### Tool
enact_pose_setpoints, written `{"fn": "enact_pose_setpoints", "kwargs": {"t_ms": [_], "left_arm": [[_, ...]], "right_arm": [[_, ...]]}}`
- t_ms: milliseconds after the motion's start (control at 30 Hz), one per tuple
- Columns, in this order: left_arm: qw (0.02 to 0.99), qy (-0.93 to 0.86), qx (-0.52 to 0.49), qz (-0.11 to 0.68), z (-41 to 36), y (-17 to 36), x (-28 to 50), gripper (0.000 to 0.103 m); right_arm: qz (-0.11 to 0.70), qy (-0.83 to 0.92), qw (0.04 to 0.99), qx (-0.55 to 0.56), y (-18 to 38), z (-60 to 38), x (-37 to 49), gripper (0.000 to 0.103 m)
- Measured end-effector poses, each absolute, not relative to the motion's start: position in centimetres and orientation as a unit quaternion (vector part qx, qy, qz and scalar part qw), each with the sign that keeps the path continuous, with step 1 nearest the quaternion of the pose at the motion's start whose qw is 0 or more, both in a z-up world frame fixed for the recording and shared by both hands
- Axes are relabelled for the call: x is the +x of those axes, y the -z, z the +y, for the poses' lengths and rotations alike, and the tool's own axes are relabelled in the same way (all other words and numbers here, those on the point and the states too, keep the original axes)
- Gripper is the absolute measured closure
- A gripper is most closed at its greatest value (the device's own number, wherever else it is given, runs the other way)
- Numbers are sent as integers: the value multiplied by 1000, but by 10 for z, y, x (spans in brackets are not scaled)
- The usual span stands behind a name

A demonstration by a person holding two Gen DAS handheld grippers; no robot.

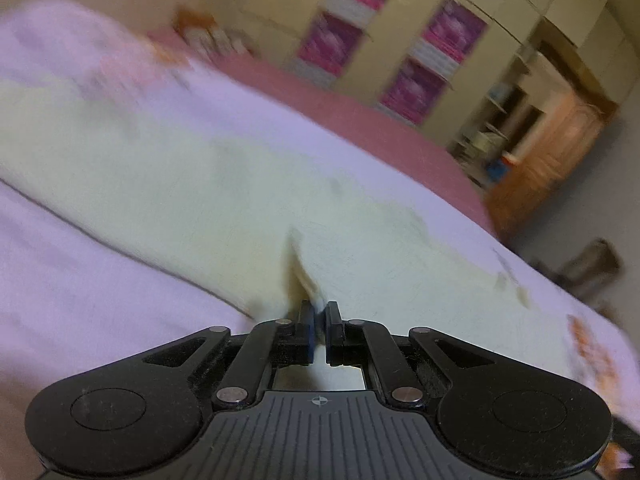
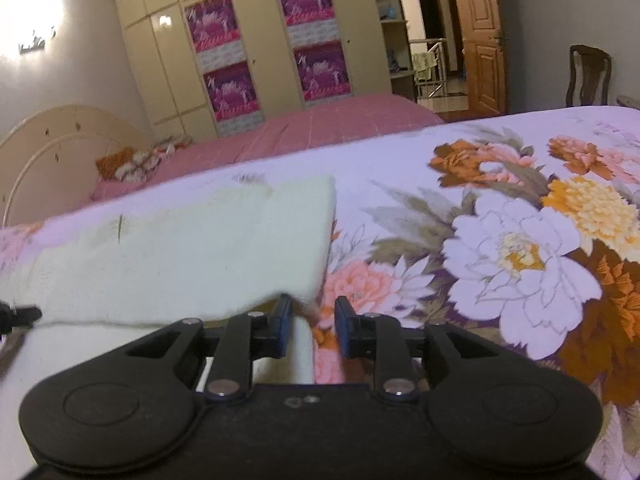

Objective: Fold small clothes

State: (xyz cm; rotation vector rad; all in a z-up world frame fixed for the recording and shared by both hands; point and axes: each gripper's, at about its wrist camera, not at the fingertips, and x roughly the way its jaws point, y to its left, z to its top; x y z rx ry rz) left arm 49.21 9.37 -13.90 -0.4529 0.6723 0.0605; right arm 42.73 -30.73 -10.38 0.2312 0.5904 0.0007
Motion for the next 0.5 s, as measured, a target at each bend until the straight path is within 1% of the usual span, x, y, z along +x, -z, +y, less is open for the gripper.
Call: {"fn": "enact_pose_setpoints", "kwargs": {"t_ms": [67, 100, 233, 267, 300, 367, 400, 433, 500], "left_arm": [[935, -41, -202, 287, 94, 124, 482, 100], [939, -28, -195, 281, 90, 120, 484, 100], [936, 47, -133, 324, 47, 121, 522, 100], [938, 58, -116, 321, 35, 125, 531, 99], [939, 61, -105, 323, 28, 128, 539, 95], [939, 61, -96, 326, 17, 133, 553, 62], [943, 60, -85, 315, 12, 135, 558, 34], [950, 53, -60, 302, 9, 137, 561, 29], [950, 27, -23, 311, 9, 146, 567, 29]], "right_arm": [[276, 0, 954, 116, 97, -309, 428, 76], [269, -1, 956, 115, 95, -308, 431, 76], [259, -10, 960, 103, 92, -298, 462, 78], [257, -13, 961, 99, 93, -293, 472, 78], [260, -17, 961, 96, 96, -289, 482, 78], [271, -34, 958, 85, 103, -278, 505, 78], [275, -40, 958, 71, 107, -272, 514, 78], [281, -42, 957, 54, 111, -267, 521, 78], [298, -30, 954, 31, 119, -265, 531, 81]]}}
